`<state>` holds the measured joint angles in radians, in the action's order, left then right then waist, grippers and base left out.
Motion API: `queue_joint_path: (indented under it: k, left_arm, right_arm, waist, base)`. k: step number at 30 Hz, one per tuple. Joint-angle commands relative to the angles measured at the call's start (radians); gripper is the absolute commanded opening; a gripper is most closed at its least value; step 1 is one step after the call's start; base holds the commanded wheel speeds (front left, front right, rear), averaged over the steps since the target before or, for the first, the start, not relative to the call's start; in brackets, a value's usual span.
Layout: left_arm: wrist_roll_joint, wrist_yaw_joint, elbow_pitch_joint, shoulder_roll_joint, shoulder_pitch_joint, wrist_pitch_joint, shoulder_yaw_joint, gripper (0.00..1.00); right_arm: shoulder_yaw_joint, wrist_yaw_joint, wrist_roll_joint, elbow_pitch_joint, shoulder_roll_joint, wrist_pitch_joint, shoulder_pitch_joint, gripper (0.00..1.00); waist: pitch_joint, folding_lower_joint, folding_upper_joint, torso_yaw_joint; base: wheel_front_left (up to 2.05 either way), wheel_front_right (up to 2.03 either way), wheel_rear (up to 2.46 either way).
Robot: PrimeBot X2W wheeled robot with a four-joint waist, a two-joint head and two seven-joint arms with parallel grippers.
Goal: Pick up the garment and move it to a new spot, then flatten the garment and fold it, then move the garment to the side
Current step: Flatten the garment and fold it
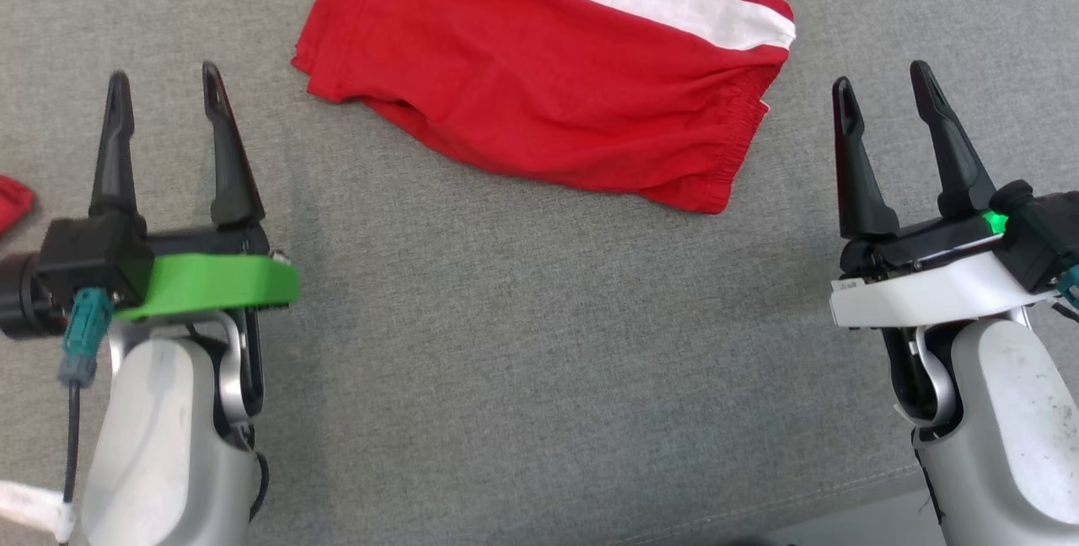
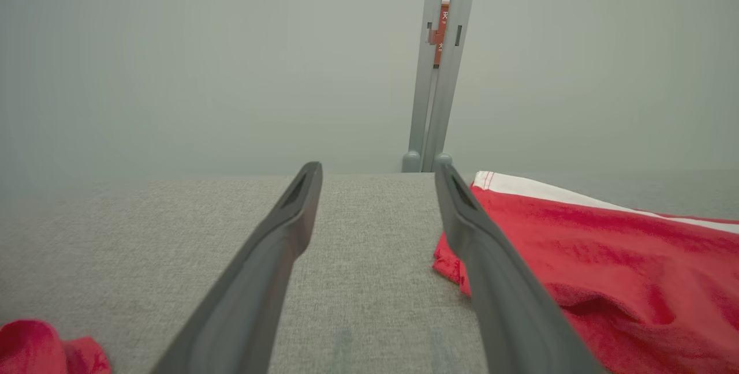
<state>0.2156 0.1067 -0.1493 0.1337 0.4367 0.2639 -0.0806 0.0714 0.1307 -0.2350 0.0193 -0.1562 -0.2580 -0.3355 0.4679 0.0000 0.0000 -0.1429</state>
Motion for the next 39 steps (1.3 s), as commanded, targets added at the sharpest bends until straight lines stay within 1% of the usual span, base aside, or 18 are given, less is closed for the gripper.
queue_joint_path:
  k: [1, 5, 9, 18, 21, 24, 25, 28, 31, 32, 34, 36, 39]
  left_arm:
    - [-0.008, 0.004, 0.021, 0.001, -0.044, 0.000, 0.006, 1.00]
    - [-0.010, 0.012, 0.061, -0.004, -0.141, 0.000, 0.007, 1.00]
    - [-0.006, 0.010, 0.079, 0.000, -0.189, 0.000, 0.002, 1.00]
    - [-0.001, 0.014, 0.095, 0.004, -0.214, -0.009, -0.010, 1.00]
    - [-0.009, 0.009, 0.093, 0.006, -0.189, -0.012, -0.023, 1.00]
    - [-0.008, -0.021, 0.080, 0.007, -0.118, -0.026, -0.049, 1.00]
    - [-0.011, -0.041, 0.067, 0.011, -0.086, -0.041, -0.067, 1.00]
    - [-0.019, -0.092, 0.007, 0.021, 0.029, -0.123, -0.118, 1.00]
    - [-0.019, -0.135, -0.066, 0.013, 0.135, -0.211, -0.163, 1.00]
    - [-0.015, -0.154, -0.116, 0.017, 0.181, -0.258, -0.176, 1.00]
    - [0.002, -0.177, -0.197, 0.017, 0.243, -0.323, -0.190, 1.00]
    - [0.012, -0.193, -0.279, 0.019, 0.301, -0.377, -0.198, 1.00]
    - [0.027, -0.199, -0.390, 0.021, 0.354, -0.417, -0.193, 1.00]
  right_arm:
    - [-0.002, 0.000, 0.000, -0.008, 0.001, 0.002, 0.023, 1.00]
    - [0.000, 0.000, -0.006, -0.020, -0.001, 0.011, 0.054, 1.00]
    - [-0.007, 0.000, -0.009, -0.029, -0.005, 0.022, 0.074, 1.00]
    - [-0.013, 0.000, -0.018, -0.037, -0.010, 0.037, 0.085, 1.00]
    - [-0.016, 0.000, -0.016, -0.041, -0.010, 0.043, 0.083, 1.00]
    - [-0.020, 0.000, -0.012, -0.051, -0.005, 0.049, 0.078, 1.00]
    - [-0.018, 0.000, -0.011, -0.054, -0.004, 0.051, 0.073, 1.00]
    - [-0.018, 0.000, -0.011, -0.061, 0.001, 0.060, 0.057, 1.00]
    - [-0.017, 0.000, -0.011, -0.064, 0.005, 0.060, 0.045, 1.00]
    - [-0.011, 0.000, -0.010, -0.062, 0.009, 0.060, 0.035, 1.00]
    - [-0.003, 0.000, -0.014, -0.056, 0.015, 0.053, 0.025, 1.00]
    - [-0.003, 0.000, -0.019, -0.046, 0.021, 0.046, 0.017, 1.00]
    - [-0.004, 0.000, -0.025, -0.030, 0.032, 0.039, 0.012, 1.00]
  waist:
    - [-0.044, 0.0000, 0.0000, 0.028]
    - [-0.072, 0.0000, 0.0000, 0.033]
    - [-0.086, 0.0000, 0.0000, 0.039]
    - [-0.090, 0.0000, 0.0000, 0.041]
    - [-0.083, 0.0000, 0.0000, 0.043]
    - [-0.062, 0.0000, 0.0000, 0.047]
    - [-0.052, 0.0000, 0.0000, 0.046]
    - [-0.022, 0.0000, 0.0000, 0.038]
    - [0.008, 0.0000, 0.0000, 0.024]
    - [0.021, 0.0000, 0.0000, 0.012]
    - [0.037, 0.0000, 0.0000, -0.006]
    - [0.051, 0.0000, 0.0000, -0.021]
    - [0.064, 0.0000, 0.0000, -0.034]
  base:
    - [0.00, 0.00, 0.00]
    - [0.00, 0.00, 0.00]
    - [0.00, 0.00, 0.00]
    - [0.00, 0.00, 0.00]
    - [0.00, 0.00, 0.00]
    - [0.00, 0.00, 0.00]
    - [0.00, 0.00, 0.00]
    - [0.00, 0.00, 0.00]
    - [0.00, 0.00, 0.00]
    - [0.00, 0.00, 0.00]
    - [0.00, 0.00, 0.00]
    - [0.00, 0.00, 0.00]
    - [0.00, 0.00, 0.00]
